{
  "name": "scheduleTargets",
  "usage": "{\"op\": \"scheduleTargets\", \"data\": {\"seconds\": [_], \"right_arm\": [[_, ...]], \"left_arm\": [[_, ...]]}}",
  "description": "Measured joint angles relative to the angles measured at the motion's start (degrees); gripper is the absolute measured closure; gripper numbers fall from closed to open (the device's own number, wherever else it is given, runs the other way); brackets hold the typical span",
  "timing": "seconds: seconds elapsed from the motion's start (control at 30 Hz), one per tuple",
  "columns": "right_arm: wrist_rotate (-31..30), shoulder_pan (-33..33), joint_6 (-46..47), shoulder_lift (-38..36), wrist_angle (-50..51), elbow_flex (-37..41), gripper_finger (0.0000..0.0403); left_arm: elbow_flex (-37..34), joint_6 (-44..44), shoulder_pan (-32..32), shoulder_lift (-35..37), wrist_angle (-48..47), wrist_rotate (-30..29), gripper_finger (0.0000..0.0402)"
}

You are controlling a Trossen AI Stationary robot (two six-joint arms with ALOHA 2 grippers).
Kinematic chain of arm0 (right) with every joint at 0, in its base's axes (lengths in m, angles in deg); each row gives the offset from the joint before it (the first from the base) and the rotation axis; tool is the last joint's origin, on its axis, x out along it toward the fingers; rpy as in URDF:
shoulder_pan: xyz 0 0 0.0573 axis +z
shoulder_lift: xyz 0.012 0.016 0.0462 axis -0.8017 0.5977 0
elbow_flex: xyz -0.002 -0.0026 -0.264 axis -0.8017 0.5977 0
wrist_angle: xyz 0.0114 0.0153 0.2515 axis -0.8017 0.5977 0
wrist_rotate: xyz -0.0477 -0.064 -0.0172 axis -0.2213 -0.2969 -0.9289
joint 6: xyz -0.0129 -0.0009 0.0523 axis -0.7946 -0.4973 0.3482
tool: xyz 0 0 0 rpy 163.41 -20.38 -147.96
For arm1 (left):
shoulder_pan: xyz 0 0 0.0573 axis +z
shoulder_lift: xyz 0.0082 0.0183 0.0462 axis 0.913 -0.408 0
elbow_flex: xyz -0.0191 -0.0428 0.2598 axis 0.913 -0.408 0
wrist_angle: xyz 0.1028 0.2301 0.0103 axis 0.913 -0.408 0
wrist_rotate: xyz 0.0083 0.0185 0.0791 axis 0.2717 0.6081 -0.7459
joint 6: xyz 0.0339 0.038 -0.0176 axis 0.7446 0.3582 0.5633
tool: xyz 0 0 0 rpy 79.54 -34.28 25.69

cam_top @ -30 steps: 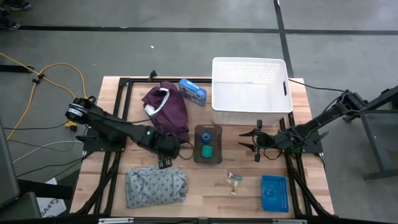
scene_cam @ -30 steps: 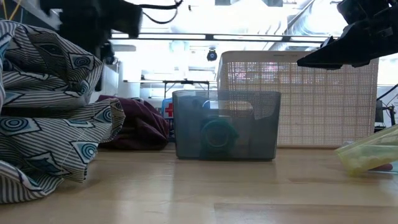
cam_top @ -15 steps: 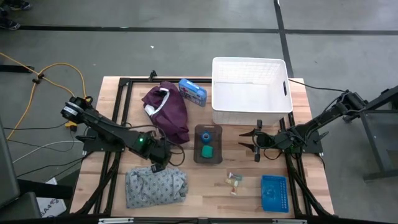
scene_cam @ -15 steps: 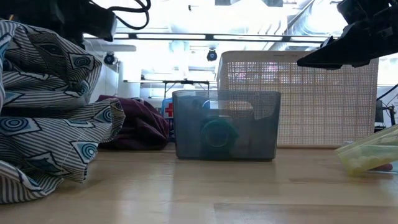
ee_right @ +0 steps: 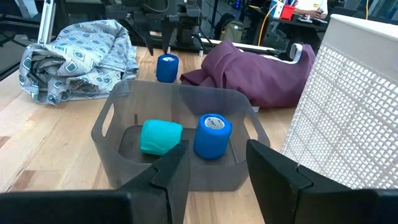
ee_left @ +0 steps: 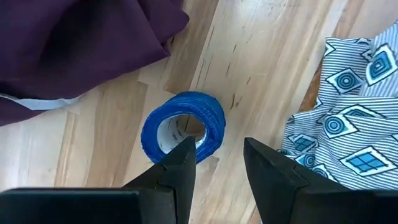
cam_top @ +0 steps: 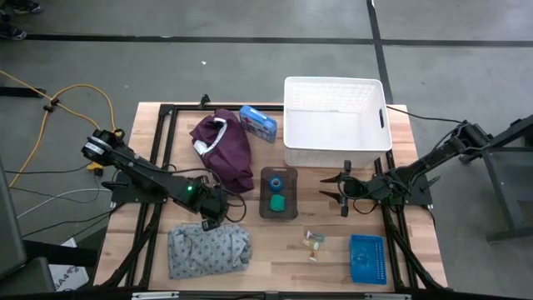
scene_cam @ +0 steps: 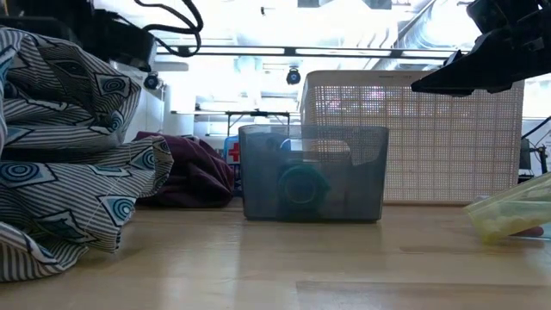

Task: Pick & Place Medicine items
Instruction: Put the blue rolled bandage into the black bin

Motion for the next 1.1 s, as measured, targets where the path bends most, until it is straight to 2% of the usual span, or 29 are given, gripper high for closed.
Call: {"op": "scheduleTargets", "data": {"seconds": [0.37,0.7,1.1], "right_arm": [[-0.01,0.0,0.01,0.0,-0.01,0.0,0.0256],[0.0,0.02,0.02,0.0,0.0,0.0,0.0256],[0.0,0.02,0.02,0.0,0.0,0.0,0.0256]], "left_arm": [[-6.33,1.8,2.39,-0.02,7.85,1.82,0.0273],[-6.6,2.51,3.13,-0.04,8.19,2.34,0.0274],[-6.6,2.44,3.13,-0.04,8.18,2.32,0.0338]]}}
